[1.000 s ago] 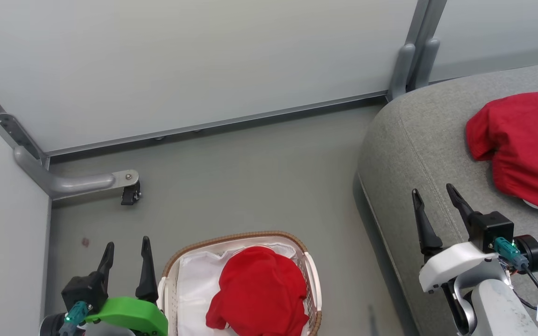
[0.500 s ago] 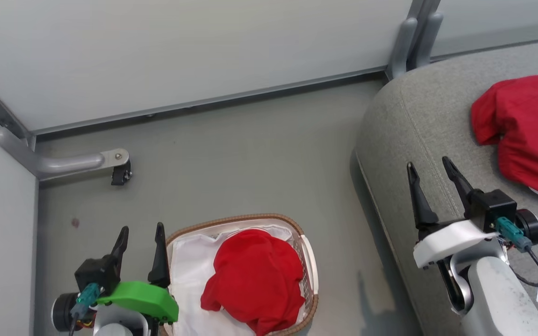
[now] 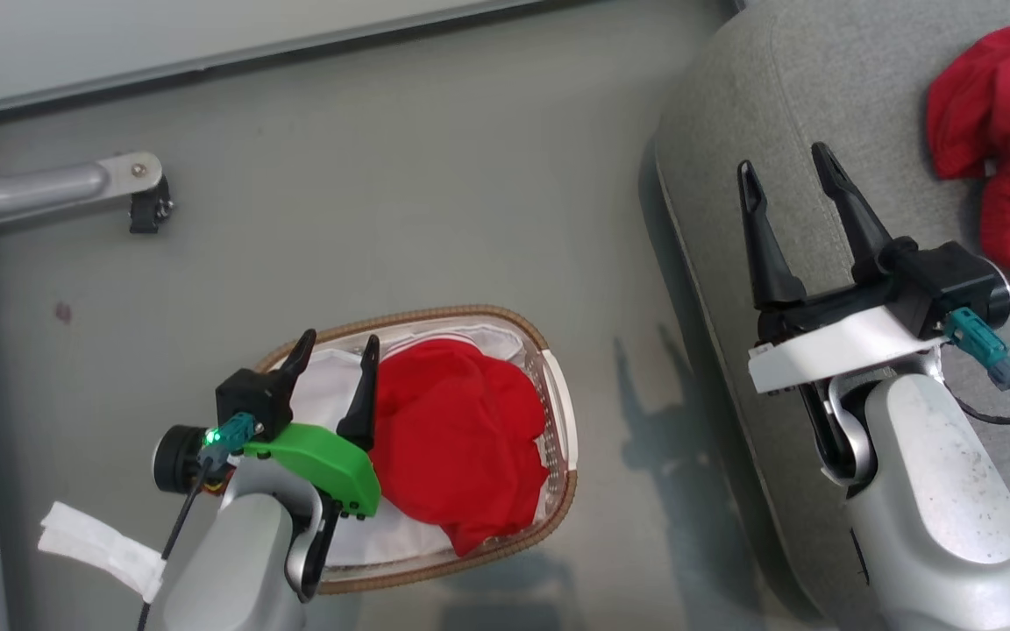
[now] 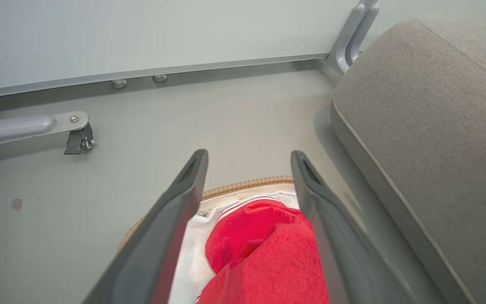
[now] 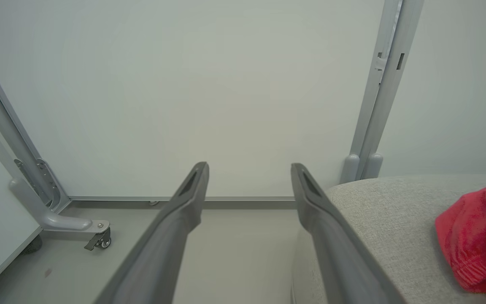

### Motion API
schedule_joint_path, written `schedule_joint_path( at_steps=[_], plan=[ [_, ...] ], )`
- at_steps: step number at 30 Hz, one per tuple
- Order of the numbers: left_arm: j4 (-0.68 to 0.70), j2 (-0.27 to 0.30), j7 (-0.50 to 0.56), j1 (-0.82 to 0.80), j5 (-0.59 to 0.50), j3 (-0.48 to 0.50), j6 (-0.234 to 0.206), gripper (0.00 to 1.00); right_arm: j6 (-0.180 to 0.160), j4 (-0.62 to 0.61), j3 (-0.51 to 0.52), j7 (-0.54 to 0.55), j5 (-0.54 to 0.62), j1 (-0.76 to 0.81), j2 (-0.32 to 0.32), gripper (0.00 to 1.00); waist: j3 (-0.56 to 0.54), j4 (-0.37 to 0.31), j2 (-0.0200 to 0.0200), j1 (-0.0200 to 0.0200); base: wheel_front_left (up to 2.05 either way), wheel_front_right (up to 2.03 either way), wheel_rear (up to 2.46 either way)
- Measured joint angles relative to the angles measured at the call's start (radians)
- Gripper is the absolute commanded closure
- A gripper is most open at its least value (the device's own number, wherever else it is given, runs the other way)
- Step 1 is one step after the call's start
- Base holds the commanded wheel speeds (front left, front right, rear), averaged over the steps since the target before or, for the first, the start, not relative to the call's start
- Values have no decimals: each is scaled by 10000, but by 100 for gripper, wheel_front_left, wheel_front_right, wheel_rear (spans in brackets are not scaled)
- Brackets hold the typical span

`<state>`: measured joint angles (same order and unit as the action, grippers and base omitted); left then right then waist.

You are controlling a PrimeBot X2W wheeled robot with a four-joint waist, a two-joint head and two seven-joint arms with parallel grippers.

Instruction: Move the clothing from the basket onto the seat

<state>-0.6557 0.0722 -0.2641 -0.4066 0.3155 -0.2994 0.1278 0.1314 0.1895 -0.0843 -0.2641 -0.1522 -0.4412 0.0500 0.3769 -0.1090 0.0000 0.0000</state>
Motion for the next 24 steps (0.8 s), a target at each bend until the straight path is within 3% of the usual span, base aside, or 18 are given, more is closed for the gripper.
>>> schedule_joint_path(
  at_steps=[9, 17, 24],
  plan=[
    [-1281, 633, 2, -1740, 1195, -2270, 0, 0, 0, -477, -412, -2, -343, -572, 2, 0, 1575, -438, 0, 0, 0, 0, 0],
    [-2537, 662, 109, -2950, 2328, -4165, 0, 0, 0, -777, -679, -2, -522, -903, 2, 0, 2623, -948, 0, 0, 0, 0, 0],
    [-3747, 677, 863, -3804, 3003, -5400, 2, 0, 0, -947, -884, -2, -709, -1130, 8, 0, 3370, -1413, 0, 1, 0, 0, 0]
  ],
)
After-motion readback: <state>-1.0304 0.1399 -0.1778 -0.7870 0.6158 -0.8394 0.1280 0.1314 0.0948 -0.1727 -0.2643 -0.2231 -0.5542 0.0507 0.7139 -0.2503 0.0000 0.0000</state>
